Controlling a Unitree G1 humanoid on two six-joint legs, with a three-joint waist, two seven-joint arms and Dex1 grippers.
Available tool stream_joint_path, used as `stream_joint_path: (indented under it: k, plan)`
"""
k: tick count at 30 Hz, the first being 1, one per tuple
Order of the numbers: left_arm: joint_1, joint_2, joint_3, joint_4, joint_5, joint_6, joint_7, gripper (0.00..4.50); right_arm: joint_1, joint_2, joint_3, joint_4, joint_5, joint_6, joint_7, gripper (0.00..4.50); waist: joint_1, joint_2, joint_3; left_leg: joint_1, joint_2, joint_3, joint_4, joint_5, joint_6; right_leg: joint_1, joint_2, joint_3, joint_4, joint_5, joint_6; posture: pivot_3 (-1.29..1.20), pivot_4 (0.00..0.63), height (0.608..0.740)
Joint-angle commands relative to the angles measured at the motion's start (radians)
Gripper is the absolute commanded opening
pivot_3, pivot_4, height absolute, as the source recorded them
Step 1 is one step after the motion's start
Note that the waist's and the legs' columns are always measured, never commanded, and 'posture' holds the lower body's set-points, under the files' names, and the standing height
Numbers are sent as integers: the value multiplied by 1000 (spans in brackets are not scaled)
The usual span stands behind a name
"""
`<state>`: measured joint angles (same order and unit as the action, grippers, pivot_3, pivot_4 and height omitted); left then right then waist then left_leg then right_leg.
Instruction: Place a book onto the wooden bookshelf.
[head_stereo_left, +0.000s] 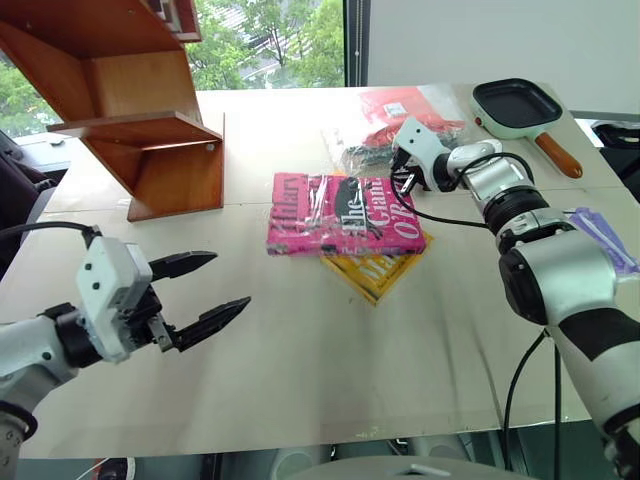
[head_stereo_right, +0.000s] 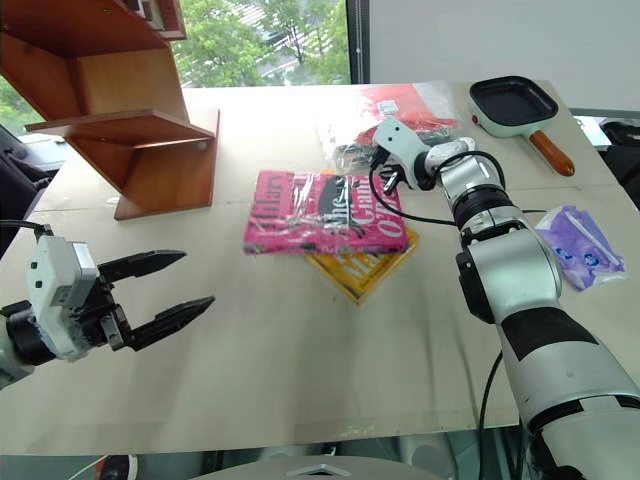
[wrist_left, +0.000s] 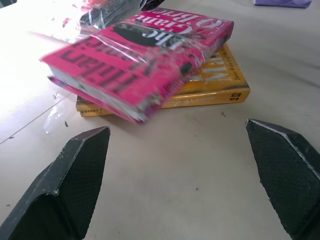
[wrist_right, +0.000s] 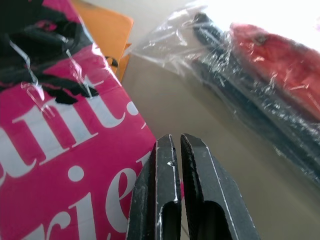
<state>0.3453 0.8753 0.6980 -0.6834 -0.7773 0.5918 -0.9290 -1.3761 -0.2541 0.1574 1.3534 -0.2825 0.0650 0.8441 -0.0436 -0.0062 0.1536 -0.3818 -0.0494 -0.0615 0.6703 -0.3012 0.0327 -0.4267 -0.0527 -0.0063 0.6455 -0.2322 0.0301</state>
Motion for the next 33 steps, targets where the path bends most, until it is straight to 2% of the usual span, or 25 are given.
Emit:
stream_joint_path:
  k: [1, 16, 23, 28, 33]
  plan:
    - [-8, 1, 13, -16, 1, -16, 6, 4500, -7, 11, 33, 8, -34, 40, 64, 60, -1, 0, 0, 0, 0, 0, 0, 0, 0, 0, 0, 0, 0, 0, 0, 0, 150, 720]
    - [1, -12, -4, -31, 5, -13, 33, 4500, -57, -1, -8, -8, 2, 27, 122, 60, 0, 0, 0, 0, 0, 0, 0, 0, 0, 0, 0, 0, 0, 0, 0, 0, 150, 720]
    - [-23, 4, -18, -7, 10, -13, 17, 4500, -68, -12, -29, -19, 37, 38, 218, 60, 0, 0, 0, -1, 0, 0, 0, 0, 0, 0, 0, 0, 0, 0, 0, 0, 150, 720]
    - [-21, 3, -20, 0, 16, -15, 7, 4500, -66, -2, -29, -36, 57, 40, 347, 60, -1, 0, 0, 0, 0, 0, 0, 0, 0, 0, 0, 0, 0, 0, 0, 0, 150, 720]
    - [-6, -4, 0, 3, 18, -12, 8, 4500, -63, 18, -26, -60, 75, 42, 400, 60, -1, 0, 0, 0, 0, 0, 0, 0, 0, 0, 0, 0, 0, 0, 0, 0, 150, 720]
